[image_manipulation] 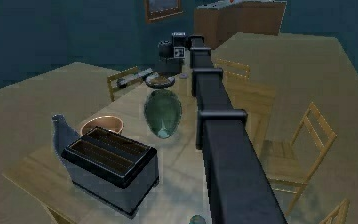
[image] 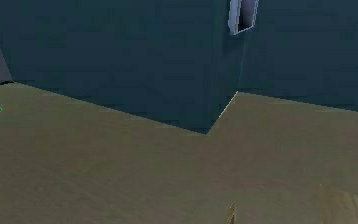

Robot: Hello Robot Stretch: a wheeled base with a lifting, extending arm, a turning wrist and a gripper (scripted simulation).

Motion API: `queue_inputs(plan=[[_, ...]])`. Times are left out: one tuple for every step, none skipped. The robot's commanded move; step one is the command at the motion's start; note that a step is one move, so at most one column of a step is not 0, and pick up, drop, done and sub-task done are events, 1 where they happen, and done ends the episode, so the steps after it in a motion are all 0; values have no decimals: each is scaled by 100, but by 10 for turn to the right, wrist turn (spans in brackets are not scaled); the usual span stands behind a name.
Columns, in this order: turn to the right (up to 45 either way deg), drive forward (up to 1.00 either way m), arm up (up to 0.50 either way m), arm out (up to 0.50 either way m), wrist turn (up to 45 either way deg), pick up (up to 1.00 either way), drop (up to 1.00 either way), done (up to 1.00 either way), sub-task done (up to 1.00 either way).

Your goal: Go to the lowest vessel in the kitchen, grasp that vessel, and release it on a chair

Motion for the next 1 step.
queue_inputs(plan=[[0,0,0,0,270,0,0,0,0]])
